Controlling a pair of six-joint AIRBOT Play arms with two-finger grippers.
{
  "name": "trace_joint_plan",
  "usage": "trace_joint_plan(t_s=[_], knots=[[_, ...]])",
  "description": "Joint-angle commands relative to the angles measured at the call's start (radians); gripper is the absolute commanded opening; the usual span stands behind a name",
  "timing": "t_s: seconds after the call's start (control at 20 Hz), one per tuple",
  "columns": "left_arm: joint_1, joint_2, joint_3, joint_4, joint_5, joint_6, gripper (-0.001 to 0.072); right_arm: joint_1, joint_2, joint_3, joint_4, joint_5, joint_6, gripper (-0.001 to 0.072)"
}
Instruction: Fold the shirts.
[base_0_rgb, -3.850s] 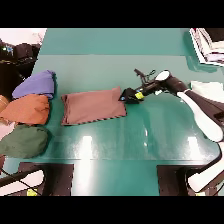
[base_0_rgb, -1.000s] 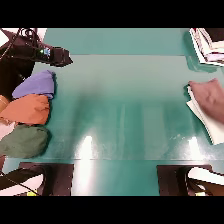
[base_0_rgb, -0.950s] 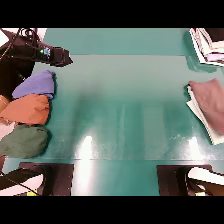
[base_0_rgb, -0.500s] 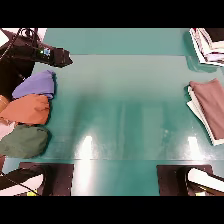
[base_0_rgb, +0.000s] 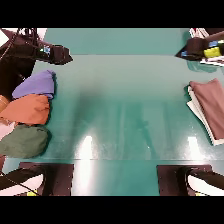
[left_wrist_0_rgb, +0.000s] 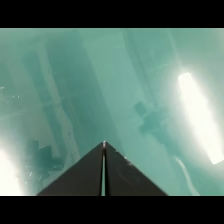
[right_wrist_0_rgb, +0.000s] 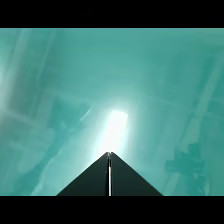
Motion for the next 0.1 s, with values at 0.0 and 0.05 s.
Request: trace_joint_plan(t_s=[0.0, 0.05], knots=[[0.000, 0.000, 0.000, 0.000, 0.009, -0.001, 0.0029, 0.106, -0.012, 0.000, 0.005, -0.015, -0.014, 0.0018], [0.000, 0.000, 0.000, 0.000, 0.009, -0.001, 0.0029, 0.109, -0.011, 0.000, 0.006, -0.015, -0.014, 0.0017]])
